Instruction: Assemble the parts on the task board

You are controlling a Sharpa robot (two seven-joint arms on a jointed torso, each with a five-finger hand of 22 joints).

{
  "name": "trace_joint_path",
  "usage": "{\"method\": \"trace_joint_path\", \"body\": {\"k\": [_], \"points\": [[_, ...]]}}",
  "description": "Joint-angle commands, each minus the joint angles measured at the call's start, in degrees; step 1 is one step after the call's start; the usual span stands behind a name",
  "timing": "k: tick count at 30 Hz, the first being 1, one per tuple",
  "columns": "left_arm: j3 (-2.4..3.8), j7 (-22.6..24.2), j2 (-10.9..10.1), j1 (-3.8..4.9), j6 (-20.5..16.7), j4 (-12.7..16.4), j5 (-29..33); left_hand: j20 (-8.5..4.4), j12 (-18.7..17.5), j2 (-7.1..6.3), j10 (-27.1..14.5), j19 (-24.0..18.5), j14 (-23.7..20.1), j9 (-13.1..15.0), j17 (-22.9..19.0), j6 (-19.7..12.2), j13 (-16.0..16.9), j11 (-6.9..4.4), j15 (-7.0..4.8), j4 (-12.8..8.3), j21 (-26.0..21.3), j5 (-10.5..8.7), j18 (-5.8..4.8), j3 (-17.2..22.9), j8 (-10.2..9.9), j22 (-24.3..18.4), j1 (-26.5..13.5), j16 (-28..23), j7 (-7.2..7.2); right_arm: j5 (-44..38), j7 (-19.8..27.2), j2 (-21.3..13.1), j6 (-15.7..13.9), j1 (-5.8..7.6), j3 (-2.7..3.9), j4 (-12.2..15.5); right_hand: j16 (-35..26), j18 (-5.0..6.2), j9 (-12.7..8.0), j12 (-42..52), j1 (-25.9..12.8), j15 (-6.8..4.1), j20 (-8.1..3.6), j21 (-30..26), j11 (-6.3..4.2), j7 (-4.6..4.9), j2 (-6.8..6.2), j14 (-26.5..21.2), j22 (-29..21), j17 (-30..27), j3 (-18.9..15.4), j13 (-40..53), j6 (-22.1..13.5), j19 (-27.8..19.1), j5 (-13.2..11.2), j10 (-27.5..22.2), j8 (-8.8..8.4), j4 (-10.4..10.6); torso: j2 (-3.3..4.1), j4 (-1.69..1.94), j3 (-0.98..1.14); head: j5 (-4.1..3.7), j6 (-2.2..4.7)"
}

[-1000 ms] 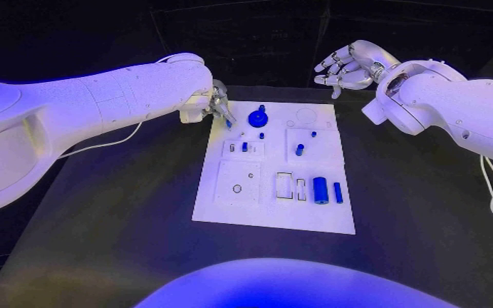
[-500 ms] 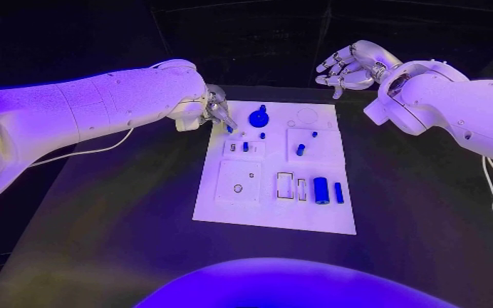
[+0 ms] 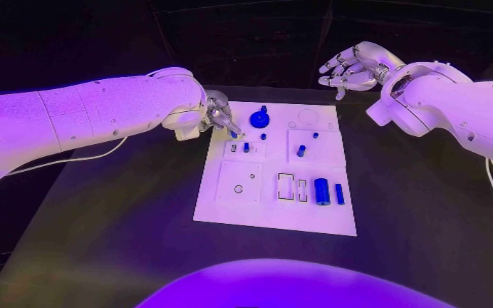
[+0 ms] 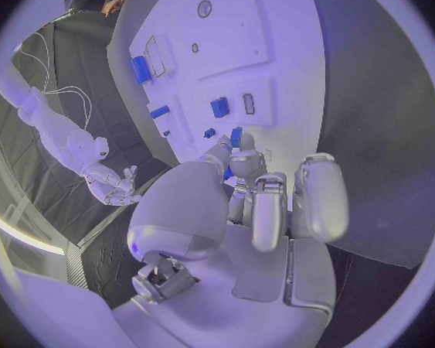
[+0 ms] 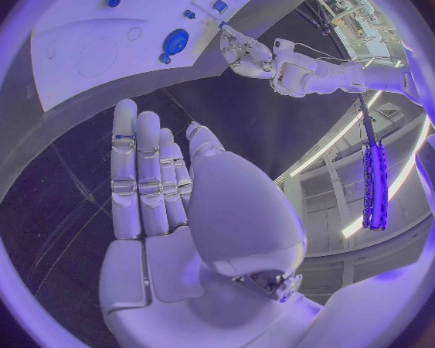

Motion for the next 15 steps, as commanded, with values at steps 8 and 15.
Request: {"method": "trace_joint_path", "body": {"k": [8, 15], "points": [[-0.03, -1.2, -0.6, -0.67, -2.3, 1.6, -2.8, -0.30, -0.3, -1.45, 0.7, 0.3, 6.1, 0.7, 15.1, 0.1, 0.0, 0.00, -0.31, -8.2, 0.0, 0.22, 0.40, 12.5, 0.6, 0.2, -2.9, 0.2, -0.16, 0.1, 0.2, 0.2, 0.3, 0.10, 0.03, -0.1, 0.3, 0.18, -0.1, 0.3, 0.6, -0.13, 0.05, -0.4, 0.11, 0.02, -0.08, -0.2, -0.1, 0.0, -0.3, 0.0, -0.5, 0.4, 0.2, -0.5, 0.34, -0.1, 0.06, -0.03, 0.06, 0.29, -0.09], [-0.04, -1.6, -0.7, -1.43, -0.9, 2.1, -3.2, -0.31, -0.3, -1.79, 0.7, 0.3, 6.1, 0.8, 15.1, 0.0, 0.0, 0.00, -0.33, -8.4, 0.0, 0.22, 0.40, 13.5, 0.7, 0.2, -3.3, 0.2, -0.17, 0.1, 0.2, 0.2, 0.4, 0.10, 0.03, -0.1, 0.3, 0.18, -0.1, 0.3, 0.6, -0.13, 0.05, -0.4, 0.11, 0.02, -0.08, -0.2, -0.1, 0.0, -0.3, 0.0, -0.5, 0.4, 0.2, -0.5, 0.34, -0.1, 0.06, -0.10, 0.07, 0.36, -0.14]]}}
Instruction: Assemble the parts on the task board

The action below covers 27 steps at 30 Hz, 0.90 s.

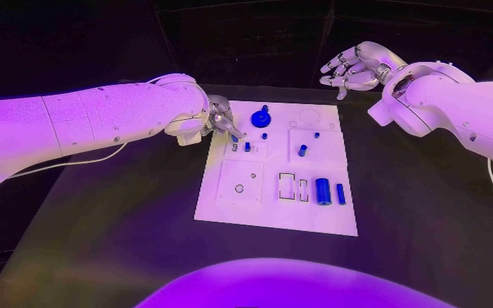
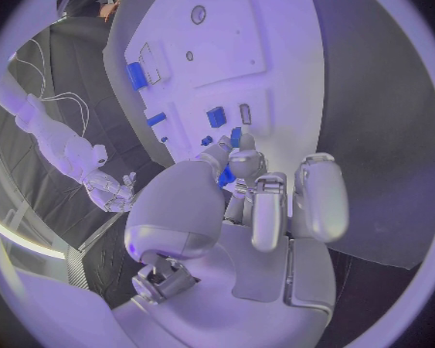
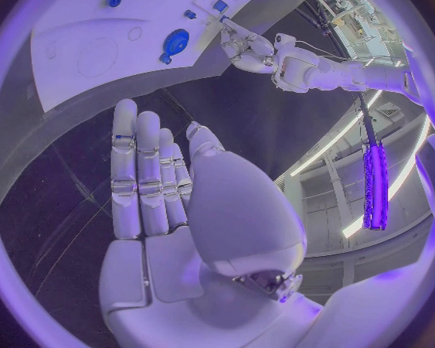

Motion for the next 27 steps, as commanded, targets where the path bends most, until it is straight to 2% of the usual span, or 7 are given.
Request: {"method": "trace_joint_path", "body": {"k": [1, 5, 12, 15, 27], "points": [[0.02, -0.8, -0.1, -0.14, 0.9, 0.3, -1.2, -0.31, -0.3, -0.06, 0.4, 0.3, 6.1, 0.0, 15.1, 0.0, 0.0, 0.01, -0.33, -6.9, 0.0, 0.33, 0.40, 7.3, 0.3, 0.0, -0.4, 0.2, -0.18, 0.1, 0.2, 0.0, 0.3, 0.11, 0.04, 0.0, 0.3, 0.18, -0.1, 0.3, 0.6, -0.13, 0.05, -0.4, -0.10, 0.01, -0.07, -0.2, -0.1, 0.0, -0.3, -0.1, -0.5, 0.4, 0.2, -0.3, 0.34, -0.1, 0.03, -0.09, 0.00, -0.04, -0.10], [0.02, -1.1, -0.3, -0.38, 1.5, 0.5, -1.3, -0.31, -0.3, -0.06, 0.4, 0.3, 6.1, 0.0, 15.1, 0.0, 0.0, 0.01, -0.33, -6.9, 0.0, 0.33, 0.40, 7.3, 0.3, 0.0, -0.4, 0.2, -0.18, 0.1, 0.2, 0.0, 0.4, 0.11, 0.04, 0.0, 0.3, 0.18, -0.1, 0.3, 0.6, -0.13, 0.05, -0.4, -0.10, 0.01, -0.07, -0.2, -0.1, 0.0, -0.3, -0.1, -0.5, 0.4, 0.2, -0.3, 0.34, -0.1, 0.02, -0.06, 0.06, 0.04, -0.15], [0.02, -1.2, -0.4, -0.65, 1.9, 0.6, -1.3, -0.32, -0.3, -0.32, 0.4, 0.3, 6.1, 0.1, 15.1, 0.0, -0.1, 0.02, -0.33, -7.0, 0.0, 0.33, 0.40, 8.1, 0.3, 0.0, -0.7, 0.2, -0.17, 0.1, 0.2, 0.0, 0.5, 0.11, 0.04, 0.0, 0.3, 0.18, -0.1, 0.3, 0.6, -0.13, 0.05, -0.4, -0.10, 0.01, -0.07, -0.2, -0.1, 0.0, -0.3, -0.1, -0.5, 0.4, 0.2, -0.3, 0.34, -0.1, 0.04, -0.03, 0.02, -0.01, -0.24], [0.02, -1.2, -0.4, -0.69, 2.1, 0.7, -1.3, -0.32, -0.3, -0.33, 0.4, 0.3, 6.1, 0.1, 15.1, 0.0, -0.1, 0.02, -0.33, -7.0, 0.0, 0.33, 0.40, 8.1, 0.3, 0.0, -0.7, 0.2, -0.17, 0.1, 0.1, 0.0, 0.5, 0.11, 0.04, 0.0, 0.3, 0.18, -0.1, 0.3, 0.6, -0.13, 0.05, -0.4, -0.10, 0.01, -0.07, -0.2, -0.1, 0.0, -0.3, -0.1, -0.5, 0.4, 0.2, -0.3, 0.34, -0.1, 0.05, -0.06, -0.03, 0.00, -0.28], [0.02, -1.2, -0.3, -0.73, 2.8, 0.9, -1.3, -0.32, -0.3, -0.33, 0.4, 0.3, 6.1, 0.1, 15.1, 0.0, -0.1, 0.02, -0.33, -7.0, 0.0, 0.33, 0.40, 8.1, 0.3, 0.0, -0.7, 0.2, -0.17, 0.1, 0.2, 0.0, 0.5, 0.10, 0.04, 0.0, 0.3, 0.18, -0.1, 0.4, 0.6, -0.12, 0.06, -0.4, -0.08, 0.03, -0.08, -0.2, -0.1, 0.0, -0.4, -0.1, -0.6, 0.4, 0.3, -0.3, 0.33, 0.0, 0.05, -0.05, 0.00, 0.03, -0.50]]}}
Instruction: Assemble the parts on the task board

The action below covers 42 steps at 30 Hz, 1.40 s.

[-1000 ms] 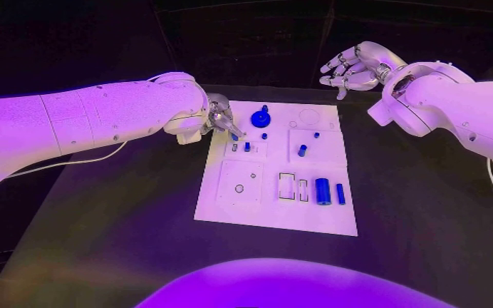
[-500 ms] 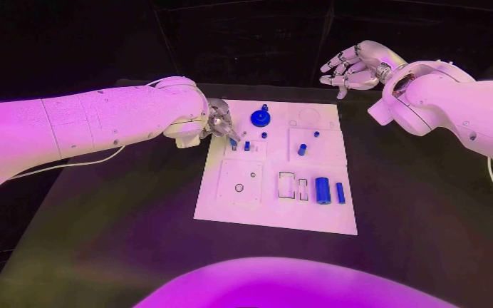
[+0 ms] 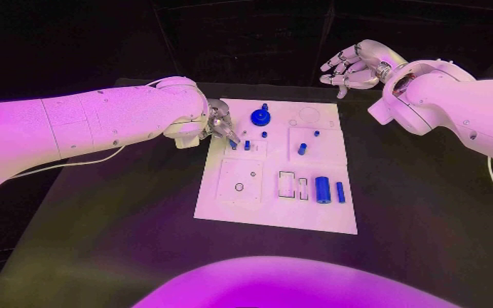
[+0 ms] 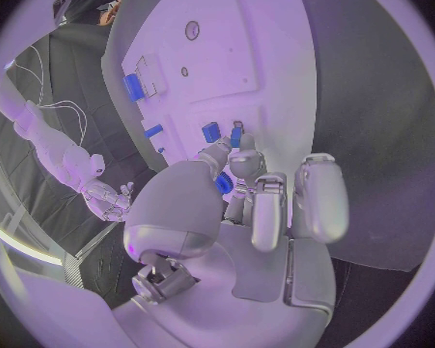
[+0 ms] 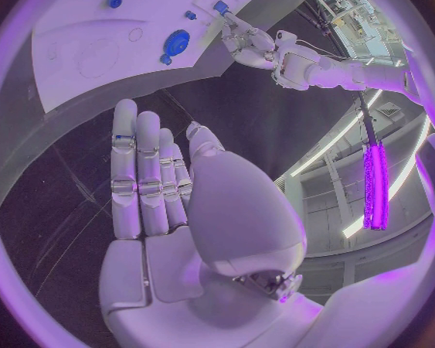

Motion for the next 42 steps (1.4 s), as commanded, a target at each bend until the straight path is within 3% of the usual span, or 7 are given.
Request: {"method": "trace_joint_path", "body": {"k": [1, 42], "points": [[0.03, -0.2, 0.1, 0.03, 1.0, 0.0, -0.3, -0.14, -0.3, 0.24, 0.4, 0.1, 6.1, 0.1, 15.1, 0.1, -0.1, 0.00, -0.33, -6.2, 0.0, 0.22, 0.40, 6.8, 0.4, 0.1, 0.2, 0.2, -0.29, 0.1, 0.2, 0.1, 0.3, 0.11, 0.04, 0.0, 0.3, 0.18, -0.1, 0.4, 0.6, -0.12, 0.06, -0.2, -0.08, -0.18, -0.08, -0.2, -0.1, 0.0, -0.4, 0.0, -0.4, 0.4, 0.3, -0.3, 0.33, 0.0, 0.00, -0.06, 0.01, 0.05, -0.03], [0.02, -0.8, 0.7, -0.06, 3.1, -0.3, -1.7, -0.13, -0.5, -0.67, 0.4, 0.2, 6.1, 0.3, 15.1, 0.0, -0.3, 0.01, -0.32, -6.8, 0.1, 0.22, 0.36, 9.0, 0.5, 0.3, -0.4, 0.2, -0.27, 0.1, 0.3, -0.2, 0.3, 0.11, 0.03, 0.4, 0.3, 0.18, -0.1, 0.4, 0.6, -0.11, 0.06, -0.2, -0.08, -0.17, -0.08, -0.2, -0.1, 0.0, -0.4, -0.1, -0.4, 0.4, 0.4, -0.3, 0.34, 0.0, -0.02, 0.00, -0.01, -0.19, -0.35]]}}
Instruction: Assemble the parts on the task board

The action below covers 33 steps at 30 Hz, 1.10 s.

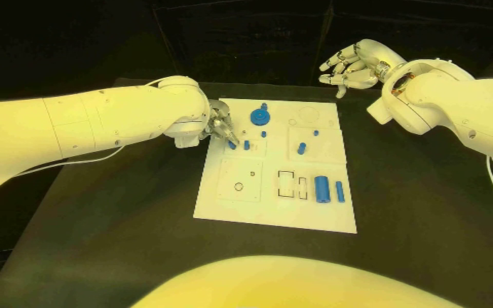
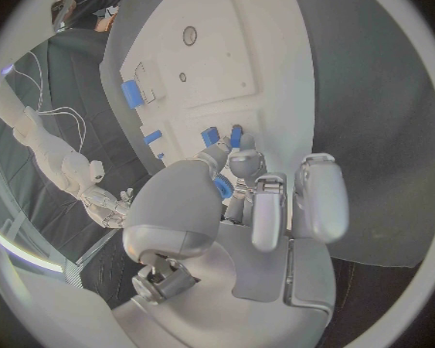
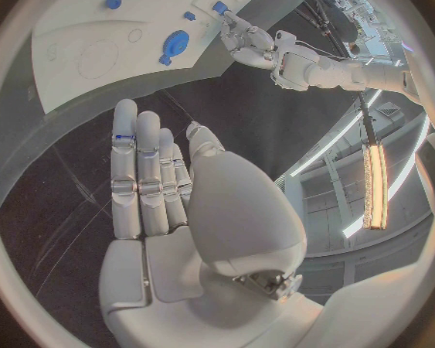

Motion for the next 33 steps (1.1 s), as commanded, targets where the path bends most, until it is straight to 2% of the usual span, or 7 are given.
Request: {"method": "trace_joint_path", "body": {"k": [1, 21, 26, 33], "points": [[-0.03, -0.4, 0.1, -0.04, 1.0, 0.1, -0.4, -0.13, -0.3, -0.22, 0.2, 0.2, 6.1, -0.1, 15.1, 0.1, 0.0, 0.12, -0.32, -6.9, 0.1, 0.20, 0.36, 7.3, 0.3, 0.1, 0.2, 0.2, -0.39, 0.1, 0.3, 0.0, 0.2, 0.12, 0.03, 0.2, 0.3, 0.18, -0.1, 0.4, 0.6, -0.11, 0.06, -0.2, -0.08, 0.02, -0.08, -0.2, -0.1, 0.0, -0.4, -0.1, -0.3, 0.4, 0.4, -0.3, 0.34, 0.0, 0.01, 0.02, -0.03, 0.02, -0.07], [-0.03, -0.4, 0.6, -0.06, 0.8, -0.4, -0.4, -0.10, -0.1, -0.56, 0.4, 0.1, 6.1, 0.1, 15.1, 0.2, 0.1, 0.17, -0.27, -6.9, 0.0, 0.20, 0.37, 8.5, 0.4, 0.1, -0.5, 0.2, -0.34, 0.1, 0.4, 0.0, 0.2, 0.11, 0.03, 0.1, 0.3, 0.18, -0.1, 0.4, 0.6, -0.11, 0.06, -0.2, -0.08, 0.02, -0.08, -0.2, -0.1, 0.0, -0.4, -0.1, -0.3, 0.4, 0.4, -0.3, 0.34, 0.0, 0.03, -0.02, 0.03, 0.05, -0.36], [-0.04, -0.5, 0.9, -0.06, 0.7, -0.9, -0.3, -0.08, 0.2, -1.54, 0.7, 0.1, 6.1, 0.2, 15.1, 0.7, 0.5, 0.11, -0.28, -6.3, 0.0, 0.19, 0.37, 8.5, 0.7, 0.1, -2.1, 0.2, -0.53, 0.1, 0.4, 0.0, 0.2, 0.11, 0.03, 0.1, 0.3, 0.18, -0.1, 0.4, 0.6, -0.11, 0.06, -0.2, -0.08, 0.02, -0.08, -0.2, -0.1, 0.0, -0.4, -0.1, -0.3, 0.4, 0.4, -0.3, 0.34, 0.0, 0.05, -0.04, 0.03, -0.03, -0.42], [-0.08, -0.8, 1.3, -0.06, 0.9, -1.4, -0.3, -0.13, 0.4, -1.89, 0.7, 0.1, 6.1, 0.3, 15.1, 1.1, 0.7, -0.04, -0.38, -5.9, 0.0, 0.19, 0.38, 8.6, 0.8, 0.1, -2.8, 0.2, -0.72, 0.1, 0.4, 0.1, 0.2, 0.11, 0.03, 0.1, 0.3, 0.18, -0.1, 0.4, 0.6, -0.11, 0.06, -0.2, -0.08, 0.02, -0.08, -0.2, -0.1, 0.0, -0.4, -0.1, -0.3, 0.4, 0.4, -0.3, 0.34, 0.0, 0.05, -0.02, 0.02, -0.11, -0.57]]}}
